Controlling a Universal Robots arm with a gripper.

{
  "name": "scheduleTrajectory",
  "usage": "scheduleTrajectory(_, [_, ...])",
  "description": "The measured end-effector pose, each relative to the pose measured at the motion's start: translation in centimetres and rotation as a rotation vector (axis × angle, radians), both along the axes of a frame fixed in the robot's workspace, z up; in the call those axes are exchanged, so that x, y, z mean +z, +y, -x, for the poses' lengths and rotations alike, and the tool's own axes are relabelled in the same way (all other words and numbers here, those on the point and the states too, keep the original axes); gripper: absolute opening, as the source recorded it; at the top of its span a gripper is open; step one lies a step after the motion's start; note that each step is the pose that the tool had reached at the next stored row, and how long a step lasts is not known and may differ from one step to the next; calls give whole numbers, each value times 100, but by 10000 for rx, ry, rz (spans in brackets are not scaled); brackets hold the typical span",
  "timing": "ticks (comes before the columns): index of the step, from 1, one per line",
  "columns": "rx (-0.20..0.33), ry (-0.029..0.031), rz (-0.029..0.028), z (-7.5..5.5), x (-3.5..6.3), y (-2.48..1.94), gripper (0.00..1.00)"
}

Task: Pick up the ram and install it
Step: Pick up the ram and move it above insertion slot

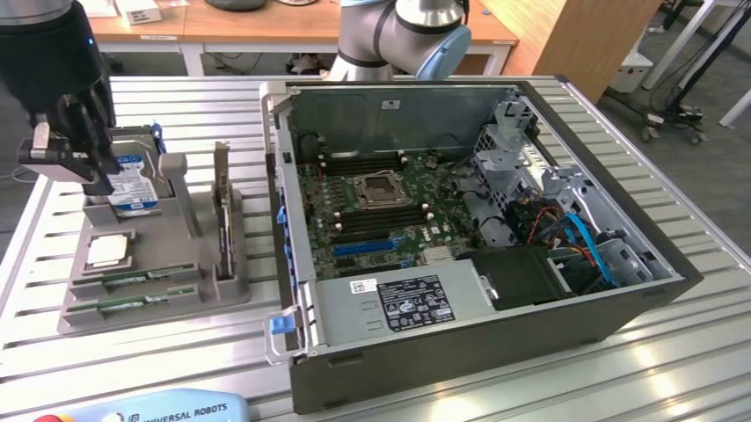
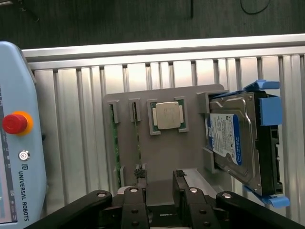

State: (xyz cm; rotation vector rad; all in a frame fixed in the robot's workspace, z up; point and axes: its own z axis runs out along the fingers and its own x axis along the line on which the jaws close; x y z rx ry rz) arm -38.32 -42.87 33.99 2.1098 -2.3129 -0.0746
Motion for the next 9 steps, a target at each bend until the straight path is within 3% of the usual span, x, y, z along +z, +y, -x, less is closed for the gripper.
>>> scheduleTrajectory(9, [2,0,0,0,-87,0,36])
